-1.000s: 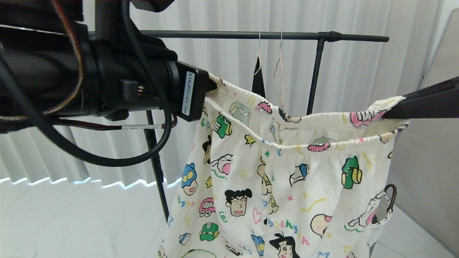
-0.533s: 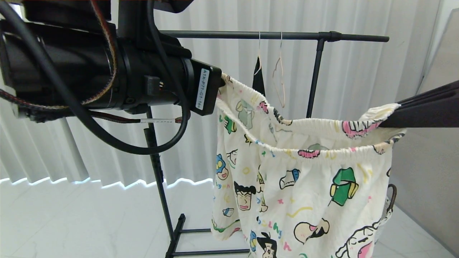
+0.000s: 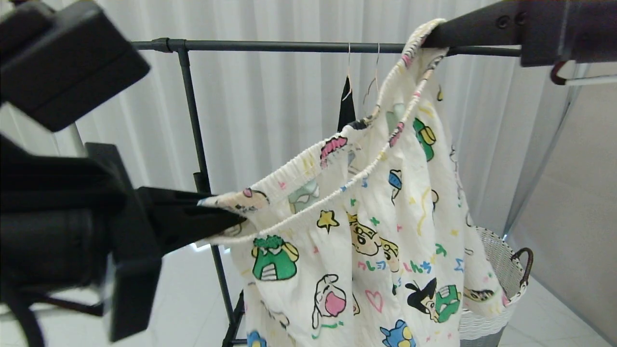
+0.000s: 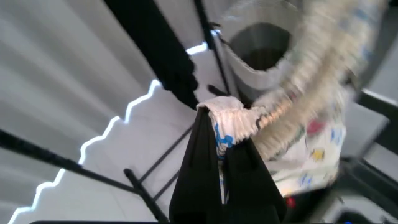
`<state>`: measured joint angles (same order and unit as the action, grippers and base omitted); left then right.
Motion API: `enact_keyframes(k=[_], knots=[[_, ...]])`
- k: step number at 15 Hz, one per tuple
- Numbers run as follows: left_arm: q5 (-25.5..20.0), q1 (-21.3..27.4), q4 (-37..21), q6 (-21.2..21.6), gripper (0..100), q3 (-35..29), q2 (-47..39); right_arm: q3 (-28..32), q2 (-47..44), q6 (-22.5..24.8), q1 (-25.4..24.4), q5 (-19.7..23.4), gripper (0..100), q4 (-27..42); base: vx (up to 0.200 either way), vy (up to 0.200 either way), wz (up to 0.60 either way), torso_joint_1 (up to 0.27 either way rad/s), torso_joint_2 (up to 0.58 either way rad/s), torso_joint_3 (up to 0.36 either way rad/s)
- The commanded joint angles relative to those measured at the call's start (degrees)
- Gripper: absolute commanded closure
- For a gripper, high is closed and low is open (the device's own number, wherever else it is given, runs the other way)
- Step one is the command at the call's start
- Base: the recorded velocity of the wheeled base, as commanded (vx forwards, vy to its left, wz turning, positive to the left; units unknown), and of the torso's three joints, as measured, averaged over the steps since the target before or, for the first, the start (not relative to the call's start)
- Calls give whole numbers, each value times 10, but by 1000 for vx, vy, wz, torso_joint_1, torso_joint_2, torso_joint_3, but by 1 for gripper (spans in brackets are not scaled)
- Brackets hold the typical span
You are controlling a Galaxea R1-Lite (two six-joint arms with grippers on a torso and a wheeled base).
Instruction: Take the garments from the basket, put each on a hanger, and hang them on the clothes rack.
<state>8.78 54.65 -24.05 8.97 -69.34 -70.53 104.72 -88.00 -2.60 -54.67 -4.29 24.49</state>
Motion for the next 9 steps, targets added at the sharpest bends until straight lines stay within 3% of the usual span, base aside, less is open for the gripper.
enact_keyframes(k=[1,9], knots=[[0,38,-1,1,100,21,51,22,-59,0,-1,1,100,-14,0,0,0,0,0,0],[4,45,-1,3,100,10,42,31,-48,0,3,-3,100,6,0,0,0,0,0,0]])
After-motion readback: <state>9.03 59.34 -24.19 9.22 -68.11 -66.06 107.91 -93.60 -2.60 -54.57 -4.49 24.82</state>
